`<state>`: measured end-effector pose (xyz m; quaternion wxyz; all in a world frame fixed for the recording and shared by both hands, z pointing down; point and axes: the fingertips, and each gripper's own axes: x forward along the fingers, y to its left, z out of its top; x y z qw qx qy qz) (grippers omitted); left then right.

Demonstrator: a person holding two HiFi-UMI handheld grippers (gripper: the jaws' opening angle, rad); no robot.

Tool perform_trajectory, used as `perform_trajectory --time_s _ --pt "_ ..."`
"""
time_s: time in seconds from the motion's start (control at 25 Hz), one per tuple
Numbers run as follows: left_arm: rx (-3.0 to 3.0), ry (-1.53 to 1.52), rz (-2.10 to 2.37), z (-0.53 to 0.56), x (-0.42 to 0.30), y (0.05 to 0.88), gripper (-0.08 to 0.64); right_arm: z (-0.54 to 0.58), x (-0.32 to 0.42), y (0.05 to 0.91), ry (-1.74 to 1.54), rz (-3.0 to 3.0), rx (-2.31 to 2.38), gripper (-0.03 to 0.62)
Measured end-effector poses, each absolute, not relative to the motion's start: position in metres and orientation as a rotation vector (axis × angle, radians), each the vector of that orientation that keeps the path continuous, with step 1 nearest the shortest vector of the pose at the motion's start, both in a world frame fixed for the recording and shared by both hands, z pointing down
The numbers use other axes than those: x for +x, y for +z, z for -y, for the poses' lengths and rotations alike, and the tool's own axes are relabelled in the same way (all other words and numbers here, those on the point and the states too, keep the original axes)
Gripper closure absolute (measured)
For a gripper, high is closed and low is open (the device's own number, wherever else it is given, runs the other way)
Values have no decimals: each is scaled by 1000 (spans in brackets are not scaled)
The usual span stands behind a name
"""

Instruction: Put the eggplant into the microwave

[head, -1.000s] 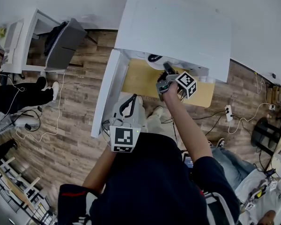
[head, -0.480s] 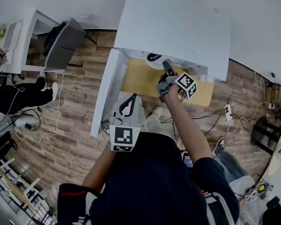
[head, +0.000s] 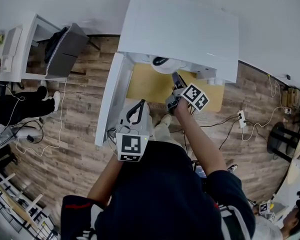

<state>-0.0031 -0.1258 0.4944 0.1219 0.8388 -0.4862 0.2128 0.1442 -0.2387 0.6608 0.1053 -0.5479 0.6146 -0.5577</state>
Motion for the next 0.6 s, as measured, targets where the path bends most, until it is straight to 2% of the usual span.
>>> perform_trajectory --time_s 0.08,0.28,0.6 --pt "2451 621 1417 126 -3 493 545 236 141 660 -1624 -1907 -1637 482" --pt "2449 624 1424 126 -3 493 545 233 125 652 -1441 -2289 -1742 551" --pt "2440 637 1426 125 -8 496 545 231 99 652 -1163 -2696 -1898 577"
